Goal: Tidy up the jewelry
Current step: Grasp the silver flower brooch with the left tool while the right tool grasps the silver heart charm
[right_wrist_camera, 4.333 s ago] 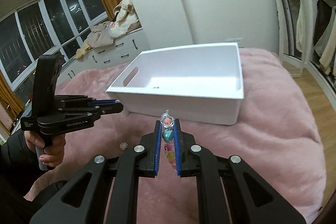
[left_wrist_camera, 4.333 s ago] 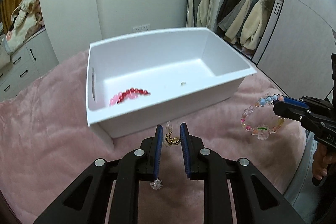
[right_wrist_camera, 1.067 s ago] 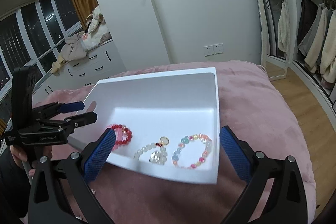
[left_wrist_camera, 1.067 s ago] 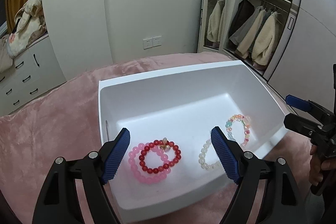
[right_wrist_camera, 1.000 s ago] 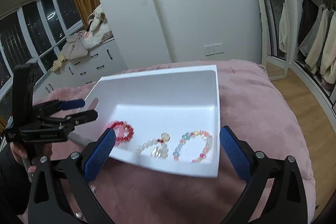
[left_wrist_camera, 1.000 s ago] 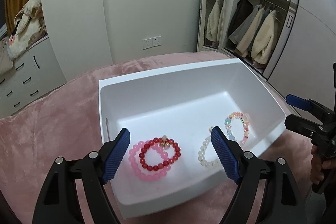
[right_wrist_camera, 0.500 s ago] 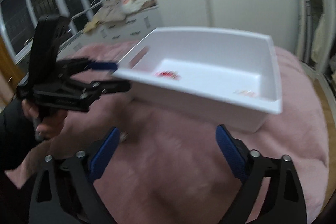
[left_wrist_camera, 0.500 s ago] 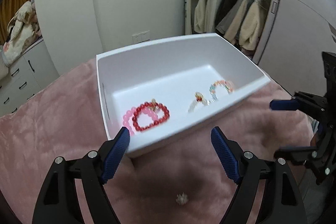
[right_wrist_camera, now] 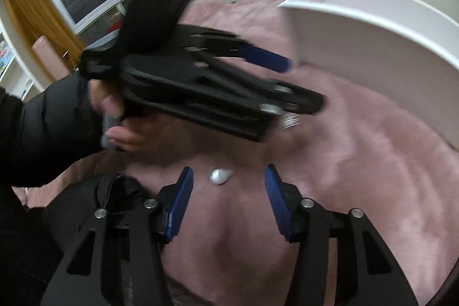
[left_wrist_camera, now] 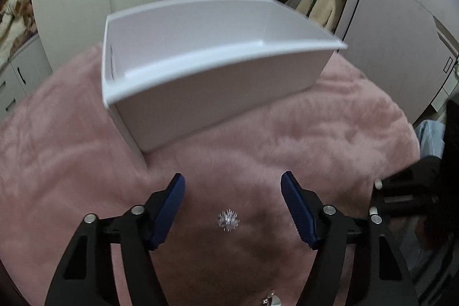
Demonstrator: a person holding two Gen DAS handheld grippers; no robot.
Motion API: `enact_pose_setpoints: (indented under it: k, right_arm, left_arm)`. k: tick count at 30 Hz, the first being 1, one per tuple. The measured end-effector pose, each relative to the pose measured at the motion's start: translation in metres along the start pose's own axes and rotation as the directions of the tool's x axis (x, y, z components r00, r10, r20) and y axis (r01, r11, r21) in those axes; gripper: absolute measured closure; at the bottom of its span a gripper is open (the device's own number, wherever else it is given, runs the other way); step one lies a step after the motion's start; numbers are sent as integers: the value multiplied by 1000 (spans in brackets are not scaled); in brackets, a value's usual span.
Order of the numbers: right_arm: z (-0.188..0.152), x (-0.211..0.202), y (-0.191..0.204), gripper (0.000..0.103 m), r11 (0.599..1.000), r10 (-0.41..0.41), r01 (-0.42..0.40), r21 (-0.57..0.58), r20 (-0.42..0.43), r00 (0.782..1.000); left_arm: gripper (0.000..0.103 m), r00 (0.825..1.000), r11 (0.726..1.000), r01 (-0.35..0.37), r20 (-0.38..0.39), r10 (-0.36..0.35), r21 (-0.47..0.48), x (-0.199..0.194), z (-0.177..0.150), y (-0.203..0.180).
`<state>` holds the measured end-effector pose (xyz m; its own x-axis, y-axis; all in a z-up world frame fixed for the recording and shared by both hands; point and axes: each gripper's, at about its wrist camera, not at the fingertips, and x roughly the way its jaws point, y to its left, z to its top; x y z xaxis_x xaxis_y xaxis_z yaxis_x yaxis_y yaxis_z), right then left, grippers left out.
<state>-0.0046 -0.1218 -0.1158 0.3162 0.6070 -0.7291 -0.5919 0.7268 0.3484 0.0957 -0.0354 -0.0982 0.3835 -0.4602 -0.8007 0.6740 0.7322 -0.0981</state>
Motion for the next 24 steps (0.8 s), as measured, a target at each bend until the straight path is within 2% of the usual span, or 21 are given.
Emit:
enact_pose_setpoints:
  k: [3, 4, 5, 6, 8, 10, 12, 13, 14, 15, 17, 19, 21, 23, 24]
  right_arm:
    - [2, 15, -2, 54, 999, 22, -22, 39, -2, 1000]
    - [3, 21, -4, 58, 998, 22, -22, 59, -4, 1000]
    - [4, 25, -5, 61, 997, 28, -27, 70, -5, 1000]
    - [4, 30, -5, 61, 997, 37, -36, 73, -11, 999]
    - [4, 41, 0, 63, 997, 57, -54, 54, -52, 997]
    - [2, 53, 5, 63, 999, 26, -24, 23, -90, 996]
    - [2, 59, 6, 63, 1000, 13, -11, 18, -97, 995]
    - [4, 59, 5, 67, 1000, 7, -5, 21, -93, 996]
    - [5, 59, 4, 76, 1000, -7, 9, 25, -88, 996]
    - [3, 58, 5, 78, 999, -18, 20, 27, -85, 996]
    - [3, 52, -2, 78, 999, -10, 14, 52, -63, 998]
    - [5, 50, -6, 81, 997, 11, -6, 80, -58, 998]
    - [6, 52, -8, 75, 992, 46, -37, 124, -69, 997]
    - [8, 54, -8, 50, 984, 79, -69, 163, -58, 995]
    - [10, 55, -7, 50, 983, 82, -72, 168, -53, 995]
  left_arm:
    - [34, 999, 1000, 21, -35, -21, -19, 11, -11, 3]
    - [37, 999, 999, 26, -46, -28, -24, 15, -13, 5]
    - [46, 997, 999, 36, -64, -38, -36, 19, -17, 7]
    - [48, 996, 998, 43, -79, -46, -43, 23, -19, 9]
    - [49, 995, 998, 45, -87, -49, -49, 27, -23, 11]
    - [49, 995, 997, 52, -84, -56, -56, 28, -25, 12]
    - [49, 995, 996, 61, -81, -66, -67, 27, -26, 13]
    - [50, 994, 995, 63, -83, -69, -77, 28, -25, 15]
    - [55, 994, 995, 62, -85, -69, -83, 28, -25, 16]
    - [58, 994, 995, 60, -86, -67, -85, 29, -25, 17]
    - [70, 994, 995, 54, -92, -62, -85, 30, -24, 18]
    - [72, 994, 995, 47, -96, -55, -89, 31, -24, 20]
    - [75, 994, 995, 40, -96, -50, -95, 33, -23, 18]
    - [75, 995, 995, 35, -95, -44, -96, 35, -22, 17]
    - [75, 994, 995, 36, -95, -45, -97, 35, -23, 17]
